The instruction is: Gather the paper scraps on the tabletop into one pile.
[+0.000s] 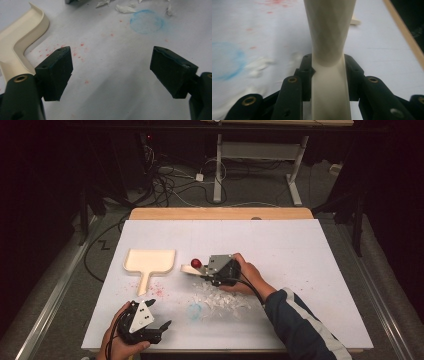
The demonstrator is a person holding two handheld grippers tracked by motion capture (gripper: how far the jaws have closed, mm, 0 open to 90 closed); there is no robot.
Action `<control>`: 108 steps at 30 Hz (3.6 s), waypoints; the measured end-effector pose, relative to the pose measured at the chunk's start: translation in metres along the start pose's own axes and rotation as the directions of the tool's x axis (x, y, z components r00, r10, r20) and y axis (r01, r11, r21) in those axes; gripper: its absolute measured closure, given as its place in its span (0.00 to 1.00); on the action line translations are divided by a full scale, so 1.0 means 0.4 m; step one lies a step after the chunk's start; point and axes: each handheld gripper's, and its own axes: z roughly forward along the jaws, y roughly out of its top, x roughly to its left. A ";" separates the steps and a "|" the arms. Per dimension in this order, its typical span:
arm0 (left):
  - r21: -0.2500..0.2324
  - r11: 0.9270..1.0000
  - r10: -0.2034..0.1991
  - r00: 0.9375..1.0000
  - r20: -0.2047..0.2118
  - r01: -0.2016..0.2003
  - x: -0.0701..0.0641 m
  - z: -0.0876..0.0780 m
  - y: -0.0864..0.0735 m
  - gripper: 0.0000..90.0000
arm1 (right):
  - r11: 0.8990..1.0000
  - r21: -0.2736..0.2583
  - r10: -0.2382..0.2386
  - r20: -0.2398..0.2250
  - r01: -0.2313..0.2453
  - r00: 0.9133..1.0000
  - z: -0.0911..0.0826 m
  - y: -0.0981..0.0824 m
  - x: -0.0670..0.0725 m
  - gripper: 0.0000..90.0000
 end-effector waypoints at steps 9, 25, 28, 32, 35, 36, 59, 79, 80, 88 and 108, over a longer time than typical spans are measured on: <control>0.015 0.999 0.033 0.999 -0.012 -0.033 -0.005 0.001 0.003 0.20 | 0.999 -0.039 -0.017 -0.087 0.014 0.996 -0.113 -0.046 0.052 0.76; 0.027 0.999 0.026 0.999 -0.023 -0.025 -0.010 0.002 0.006 0.20 | 0.981 -0.038 0.194 0.307 -0.192 0.932 -0.333 -0.091 0.062 0.76; 0.025 0.999 0.028 0.999 -0.030 -0.027 -0.011 -0.002 0.007 0.20 | 0.968 -0.067 0.251 0.353 -0.243 0.902 -0.371 -0.120 0.058 0.76; 0.023 1.000 0.018 0.999 -0.038 -0.017 -0.007 -0.005 0.007 0.20 | 0.941 -0.047 0.324 0.420 -0.336 0.848 -0.410 -0.159 0.059 0.76; 0.020 1.000 0.019 0.999 -0.041 -0.018 -0.007 -0.008 0.005 0.20 | 0.916 -0.033 0.370 0.456 -0.400 0.810 -0.439 -0.187 0.076 0.76; 0.018 1.000 0.019 0.999 -0.042 -0.018 -0.007 -0.008 0.005 0.20 | 0.912 -0.026 0.373 0.463 -0.409 0.804 -0.447 -0.196 0.083 0.76; 0.010 0.999 0.047 0.998 -0.044 -0.046 -0.010 -0.002 0.016 0.20 | 0.797 0.077 0.423 0.637 -0.599 0.645 -0.462 -0.348 0.129 0.76; 0.010 0.999 0.052 0.998 -0.038 -0.051 -0.011 -0.003 0.016 0.20 | 0.796 0.104 0.432 0.591 -0.596 0.681 -0.417 -0.324 0.144 0.75; 0.010 0.998 0.055 0.998 -0.035 -0.055 -0.011 -0.004 0.016 0.20 | 0.793 0.096 0.441 0.590 -0.601 0.676 -0.415 -0.322 0.147 0.75; 0.003 0.999 0.055 0.998 -0.030 -0.055 -0.013 -0.004 0.018 0.20 | 0.785 0.027 0.523 0.507 -0.619 0.685 -0.389 -0.277 0.163 0.76; -0.002 0.998 0.060 0.998 -0.018 -0.060 -0.012 -0.003 0.015 0.20 | 0.763 -0.121 0.628 0.372 -0.635 0.683 -0.188 -0.086 0.174 0.75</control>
